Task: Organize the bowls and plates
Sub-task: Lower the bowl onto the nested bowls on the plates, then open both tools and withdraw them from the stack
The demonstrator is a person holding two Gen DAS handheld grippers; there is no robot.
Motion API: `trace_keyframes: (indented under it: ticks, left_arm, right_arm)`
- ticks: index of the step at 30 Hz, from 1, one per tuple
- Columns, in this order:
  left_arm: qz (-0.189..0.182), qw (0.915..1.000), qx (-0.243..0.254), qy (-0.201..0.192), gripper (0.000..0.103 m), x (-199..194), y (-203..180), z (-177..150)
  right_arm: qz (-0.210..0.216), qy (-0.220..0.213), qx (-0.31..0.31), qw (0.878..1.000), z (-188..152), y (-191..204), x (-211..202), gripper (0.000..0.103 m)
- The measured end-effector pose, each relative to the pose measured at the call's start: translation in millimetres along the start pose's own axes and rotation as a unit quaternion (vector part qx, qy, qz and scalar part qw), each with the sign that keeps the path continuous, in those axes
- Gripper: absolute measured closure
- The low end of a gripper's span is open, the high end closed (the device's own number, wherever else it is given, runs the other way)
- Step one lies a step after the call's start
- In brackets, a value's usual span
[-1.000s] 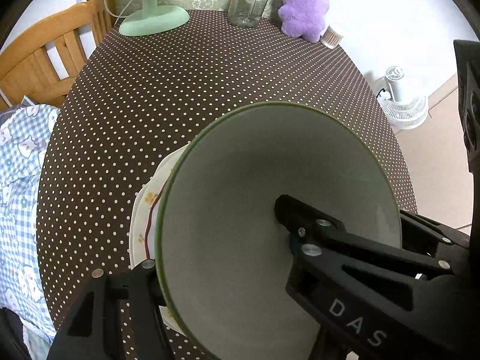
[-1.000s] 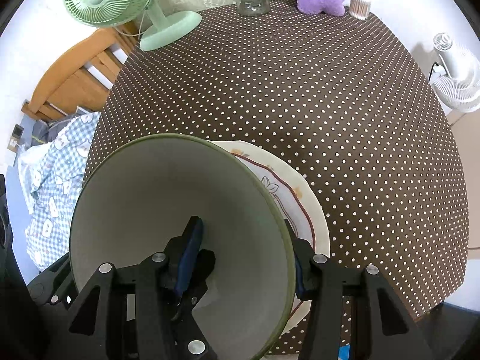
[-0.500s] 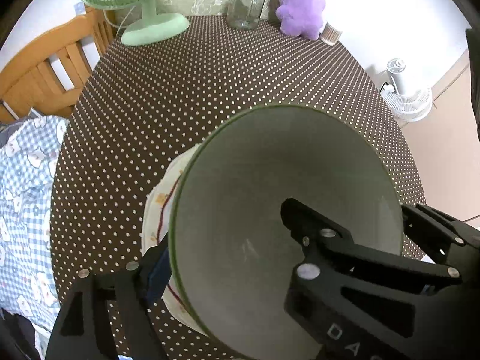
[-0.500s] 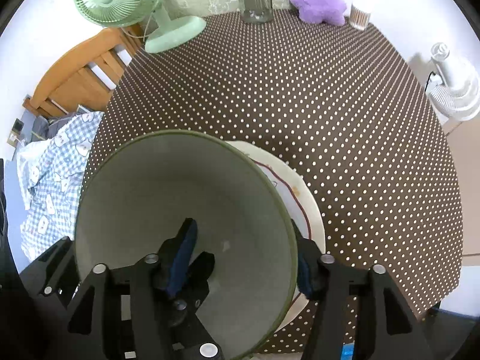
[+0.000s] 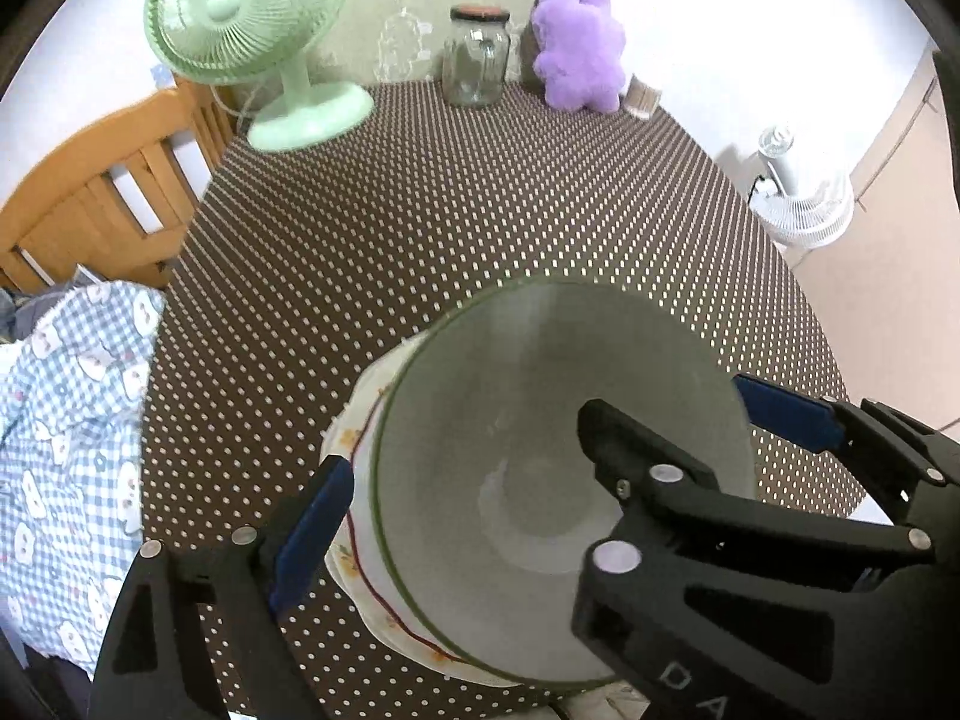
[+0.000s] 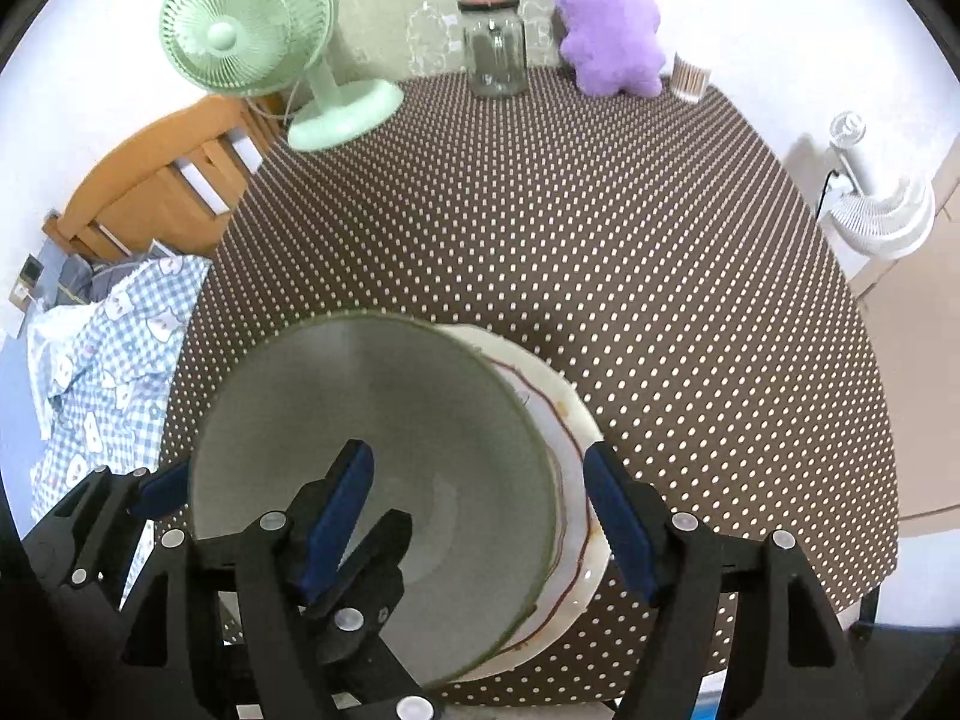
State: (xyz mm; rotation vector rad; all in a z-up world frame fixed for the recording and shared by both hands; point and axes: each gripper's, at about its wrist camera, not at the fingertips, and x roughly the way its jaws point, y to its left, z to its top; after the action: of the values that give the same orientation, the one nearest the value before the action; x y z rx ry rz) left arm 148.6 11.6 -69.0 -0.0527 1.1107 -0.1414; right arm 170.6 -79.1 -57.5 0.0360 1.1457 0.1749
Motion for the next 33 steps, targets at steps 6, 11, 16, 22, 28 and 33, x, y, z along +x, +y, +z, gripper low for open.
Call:
trace_keyframes:
  ticks: [6,11,16,22,28,33]
  left_arm:
    - [0.025,0.9983,0.004,-0.053,0.011,-27.4,-11.6,-0.5]
    - [0.057,0.993,-0.002,-0.103,0.012,-52.5,-22.0,-7.4]
    - [0.074,0.9871,-0.023,-0.14,0.011,-73.7,-28.2,-19.4]
    - [0.077,0.9815,-0.041,-0.17,0.008,-92.1,-42.3,-43.0]
    - [0.094,0.9731,-0.045,-0.205,0.004,-106.2,-54.6,-66.0]
    - [0.099,0.966,-0.029,-0.237,0.001,-115.5,-68.3,-90.5]
  right_arm:
    - [0.016,-0.05,-0.01,0.999,-1.2,-8.9,-31.2,0.027]
    - [0.027,-0.096,-0.022,0.995,-8.5,-21.8,-64.1,0.027]
    - [0.032,-0.131,-0.011,0.991,-18.7,-46.0,-91.4,0.027]
    - [0.031,-0.166,-0.019,0.986,-42.8,-68.8,-117.4,0.026]
    - [0.02,-0.195,-0.014,0.98,-75.0,-91.4,-133.6,0.019]
    - [0.0,-0.223,-0.011,0.975,-102.9,-103.4,-142.3,0.017]
